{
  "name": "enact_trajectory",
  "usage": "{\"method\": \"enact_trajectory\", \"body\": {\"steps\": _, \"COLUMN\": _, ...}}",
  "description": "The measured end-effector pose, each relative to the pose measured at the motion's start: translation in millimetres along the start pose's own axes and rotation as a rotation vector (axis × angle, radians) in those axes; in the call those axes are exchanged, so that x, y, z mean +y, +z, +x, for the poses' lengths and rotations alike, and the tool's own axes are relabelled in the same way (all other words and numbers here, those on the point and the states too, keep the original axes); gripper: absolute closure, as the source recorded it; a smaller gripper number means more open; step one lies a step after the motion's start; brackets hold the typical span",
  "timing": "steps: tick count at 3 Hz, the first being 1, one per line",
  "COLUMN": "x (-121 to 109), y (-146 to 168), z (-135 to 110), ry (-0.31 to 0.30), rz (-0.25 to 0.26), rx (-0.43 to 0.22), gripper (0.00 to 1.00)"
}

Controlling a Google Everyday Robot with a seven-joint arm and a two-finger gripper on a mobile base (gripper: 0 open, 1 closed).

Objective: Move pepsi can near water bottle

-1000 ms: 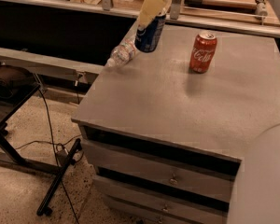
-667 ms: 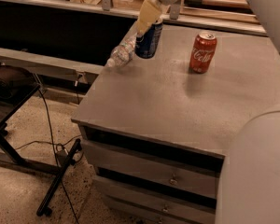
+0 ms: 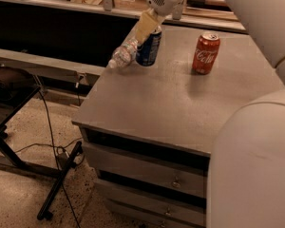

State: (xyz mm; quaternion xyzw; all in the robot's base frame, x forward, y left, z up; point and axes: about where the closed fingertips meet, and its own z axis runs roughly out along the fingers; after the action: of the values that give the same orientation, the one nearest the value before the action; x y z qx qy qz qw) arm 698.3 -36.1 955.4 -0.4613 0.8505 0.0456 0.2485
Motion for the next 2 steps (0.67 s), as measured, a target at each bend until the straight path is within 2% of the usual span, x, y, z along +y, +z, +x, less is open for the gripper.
{"method": "enact_trajectory", "body": {"steps": 1, "x": 1.2, "y": 13.8, "z": 2.9, "ry": 0.005, "rz": -0.002, "rx": 0.028, "gripper": 0.41}}
{"method": "enact_trajectory", "body": {"steps": 2, "x": 11.7, "y": 26.8, "z": 4.9, "ry": -0.022, "rz": -0.016, "rx": 0.068, "gripper": 0.18}}
